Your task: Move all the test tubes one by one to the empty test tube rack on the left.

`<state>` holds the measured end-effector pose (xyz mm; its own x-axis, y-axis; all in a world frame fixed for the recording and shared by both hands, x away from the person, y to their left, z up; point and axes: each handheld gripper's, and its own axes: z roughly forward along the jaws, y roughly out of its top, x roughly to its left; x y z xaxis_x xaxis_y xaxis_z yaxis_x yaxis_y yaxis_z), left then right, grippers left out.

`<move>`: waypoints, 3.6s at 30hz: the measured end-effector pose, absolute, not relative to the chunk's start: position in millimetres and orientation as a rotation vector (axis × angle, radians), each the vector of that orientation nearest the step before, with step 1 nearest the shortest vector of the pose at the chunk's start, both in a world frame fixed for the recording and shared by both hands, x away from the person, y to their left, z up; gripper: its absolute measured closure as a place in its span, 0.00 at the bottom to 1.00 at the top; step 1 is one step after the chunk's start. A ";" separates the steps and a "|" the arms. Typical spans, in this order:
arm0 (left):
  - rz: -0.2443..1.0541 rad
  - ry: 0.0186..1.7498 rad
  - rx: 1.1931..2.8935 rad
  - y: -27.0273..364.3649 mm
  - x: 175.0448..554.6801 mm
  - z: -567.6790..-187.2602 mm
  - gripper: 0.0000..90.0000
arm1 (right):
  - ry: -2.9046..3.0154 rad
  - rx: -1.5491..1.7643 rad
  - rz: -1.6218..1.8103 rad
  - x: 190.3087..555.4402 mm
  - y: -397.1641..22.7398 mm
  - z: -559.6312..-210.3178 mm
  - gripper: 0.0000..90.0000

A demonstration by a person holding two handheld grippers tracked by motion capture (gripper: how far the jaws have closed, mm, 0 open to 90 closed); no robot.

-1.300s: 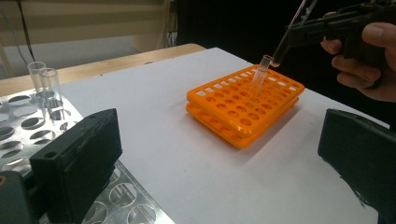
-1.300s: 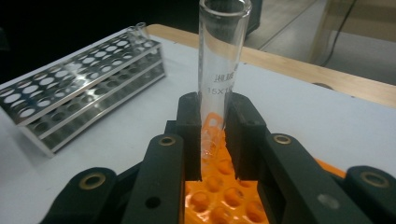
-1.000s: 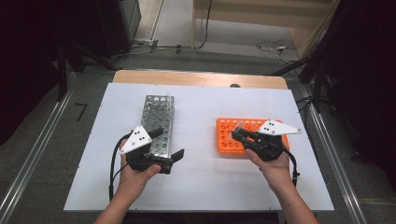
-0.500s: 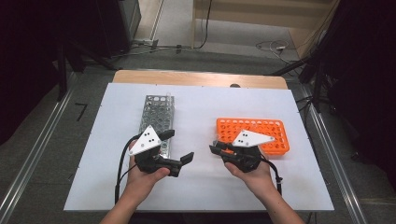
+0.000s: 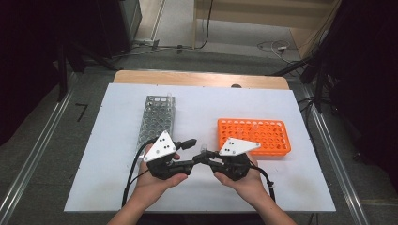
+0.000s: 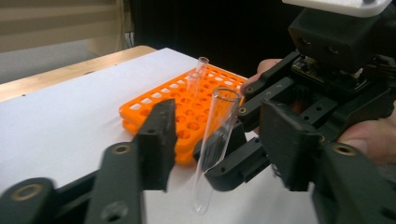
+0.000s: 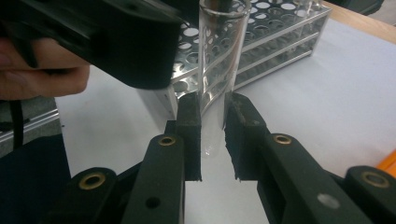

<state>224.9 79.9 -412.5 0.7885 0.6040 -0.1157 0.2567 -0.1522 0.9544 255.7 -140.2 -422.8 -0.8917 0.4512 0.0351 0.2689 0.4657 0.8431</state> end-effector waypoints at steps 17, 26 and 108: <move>0.381 0.663 1.749 77.0 223.6 -413.5 0.83 | 2.547 0.594 1.396 249.9 -131.8 -424.2 0.82; 0.413 0.670 1.747 76.7 223.6 -413.3 0.84 | 2.541 0.604 1.398 250.6 -132.1 -424.7 0.82; 0.715 1.010 1.605 152.9 372.7 -405.3 0.84 | 2.308 0.956 1.443 258.1 -312.5 -438.0 0.00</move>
<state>372.7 152.9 -405.3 0.4630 0.8852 -0.0454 0.2518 -0.0822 0.9643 258.1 -312.5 -438.0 -0.7514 0.6483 0.1229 0.3943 0.2919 0.8714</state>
